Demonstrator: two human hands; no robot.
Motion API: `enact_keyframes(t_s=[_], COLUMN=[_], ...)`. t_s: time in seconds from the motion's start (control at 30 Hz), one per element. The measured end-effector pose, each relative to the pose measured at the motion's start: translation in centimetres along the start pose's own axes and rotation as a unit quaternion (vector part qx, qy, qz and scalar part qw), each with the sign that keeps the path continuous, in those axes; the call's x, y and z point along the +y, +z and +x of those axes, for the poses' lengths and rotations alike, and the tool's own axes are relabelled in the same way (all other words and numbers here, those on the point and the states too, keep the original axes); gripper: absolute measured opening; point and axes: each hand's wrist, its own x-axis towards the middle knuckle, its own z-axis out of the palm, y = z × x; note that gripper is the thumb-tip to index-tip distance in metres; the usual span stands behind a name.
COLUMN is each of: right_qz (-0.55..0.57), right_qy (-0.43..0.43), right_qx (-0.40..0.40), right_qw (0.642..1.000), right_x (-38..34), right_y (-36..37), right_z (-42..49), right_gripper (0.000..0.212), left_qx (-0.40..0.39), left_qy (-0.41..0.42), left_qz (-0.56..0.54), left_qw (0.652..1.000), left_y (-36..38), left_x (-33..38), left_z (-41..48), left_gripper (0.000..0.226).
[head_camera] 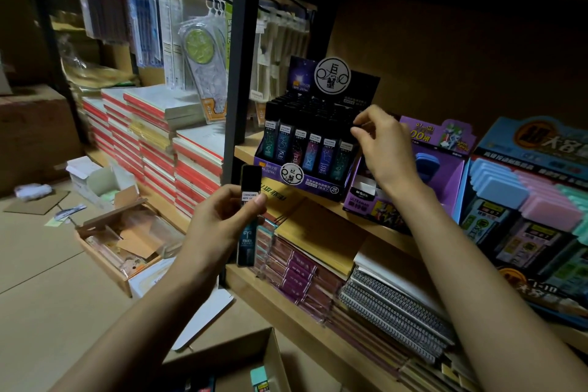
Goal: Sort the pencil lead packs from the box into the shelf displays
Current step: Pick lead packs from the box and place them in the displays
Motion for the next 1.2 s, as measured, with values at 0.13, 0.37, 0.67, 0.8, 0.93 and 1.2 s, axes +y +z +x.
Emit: enact_keyframes(t_s=[0.13, 0.37, 0.67, 0.8, 0.93, 1.2], right_qz=[-0.058, -0.096, 0.304, 0.344, 0.384, 0.324], right_qy=[0.011, 0.003, 0.054, 0.082, 0.086, 0.040], right_qx=[-0.019, -0.030, -0.257, -0.203, -0.090, -0.044], right_qw=[0.998, 0.995, 0.916, 0.913, 0.915, 0.944], right_x=[0.1, -1.5, -7.9, -7.3, -6.2, -5.3], right_y=[0.2, -0.2, 1.7, 1.8, 1.8, 6.6], right_z=[0.5, 0.0, -4.4, -2.5, 0.8, 3.2], right_gripper=[0.016, 0.029, 0.011, 0.009, 0.010, 0.008], left_qx=[0.002, -0.013, -0.107, -0.135, -0.062, -0.063], left_qy=[-0.001, 0.007, 0.065, 0.083, 0.073, 0.043], left_qz=[-0.001, 0.006, 0.082, 0.132, 0.199, 0.196], left_qw=[1.000, 1.000, 0.989, 0.979, 0.975, 0.978], left_y=[0.0, 0.4, -0.4, -0.9, -2.1, -2.1], left_x=[-0.4, -0.3, 2.6, 3.0, 1.2, -4.5], left_z=[0.2, 0.2, 4.1, 6.5, 9.5, 12.4], left_gripper=[0.035, 0.032, 0.027, 0.039, 0.043, 0.061])
